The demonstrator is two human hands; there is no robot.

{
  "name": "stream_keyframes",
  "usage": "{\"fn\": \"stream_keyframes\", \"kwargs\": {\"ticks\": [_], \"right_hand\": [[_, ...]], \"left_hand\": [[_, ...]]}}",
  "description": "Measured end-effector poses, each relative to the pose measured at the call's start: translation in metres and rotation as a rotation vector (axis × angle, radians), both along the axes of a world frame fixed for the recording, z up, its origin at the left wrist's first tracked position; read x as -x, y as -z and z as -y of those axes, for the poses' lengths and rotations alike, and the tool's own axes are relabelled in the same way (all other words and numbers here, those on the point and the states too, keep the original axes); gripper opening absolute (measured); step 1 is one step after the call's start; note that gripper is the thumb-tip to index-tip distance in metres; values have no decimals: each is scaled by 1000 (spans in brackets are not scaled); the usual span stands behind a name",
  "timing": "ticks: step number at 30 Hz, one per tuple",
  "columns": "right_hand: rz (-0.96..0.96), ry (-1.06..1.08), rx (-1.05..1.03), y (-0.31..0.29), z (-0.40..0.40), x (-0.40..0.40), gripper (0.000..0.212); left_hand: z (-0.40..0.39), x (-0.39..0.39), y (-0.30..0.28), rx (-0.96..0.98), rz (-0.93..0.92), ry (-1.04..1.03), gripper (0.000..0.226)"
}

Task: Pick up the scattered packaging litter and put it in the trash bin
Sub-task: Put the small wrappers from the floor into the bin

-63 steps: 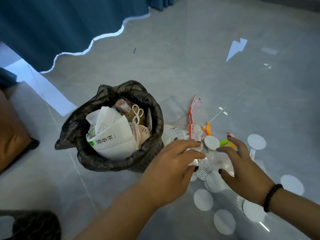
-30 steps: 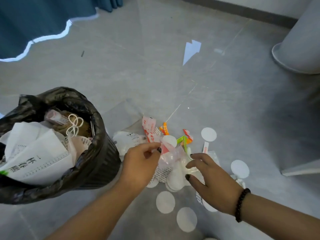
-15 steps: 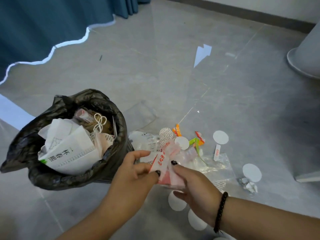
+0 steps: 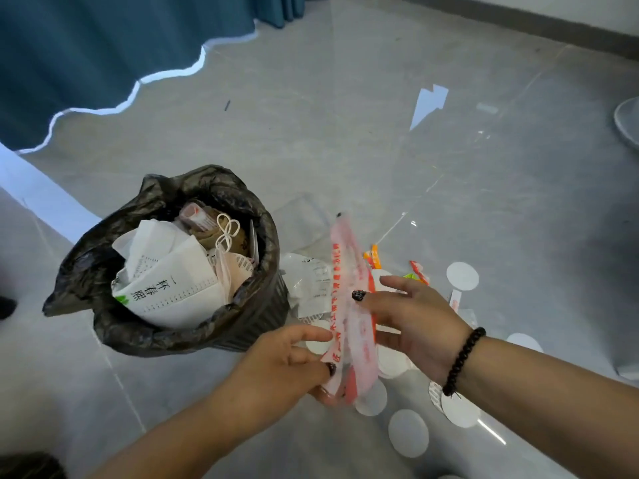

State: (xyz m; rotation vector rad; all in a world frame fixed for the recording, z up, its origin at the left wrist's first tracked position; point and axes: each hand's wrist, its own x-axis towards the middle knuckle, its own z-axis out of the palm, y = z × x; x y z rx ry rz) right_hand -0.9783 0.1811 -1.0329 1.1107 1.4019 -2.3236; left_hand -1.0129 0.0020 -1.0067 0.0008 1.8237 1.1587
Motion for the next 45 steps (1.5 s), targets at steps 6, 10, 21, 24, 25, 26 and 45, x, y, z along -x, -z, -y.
{"fn": "stream_keyframes", "kwargs": {"ticks": [6, 10, 21, 24, 25, 26, 45], "right_hand": [[79, -177, -40, 18, 4, 4, 17], [54, -123, -86, 18, -6, 14, 18], [-280, 28, -393, -2, -8, 0, 25], [-471, -88, -518, -4, -20, -11, 28], [-535, -153, -606, -4, -24, -16, 32], [-599, -222, -736, -3, -29, -20, 38], [-397, -127, -492, -13, -54, -41, 35]], "left_hand": [[9, -1, 6, 39, -22, 183, 27], [6, 6, 14, 38, 70, 41, 15], [-35, -16, 8, -164, 370, -80, 13], [-36, -11, 9, -168, 310, -66, 12], [-35, -8, 8, -187, 306, -71, 14], [-34, -6, 7, -208, 311, -82, 16], [-52, -1, 7, -128, 88, -4, 39]]}}
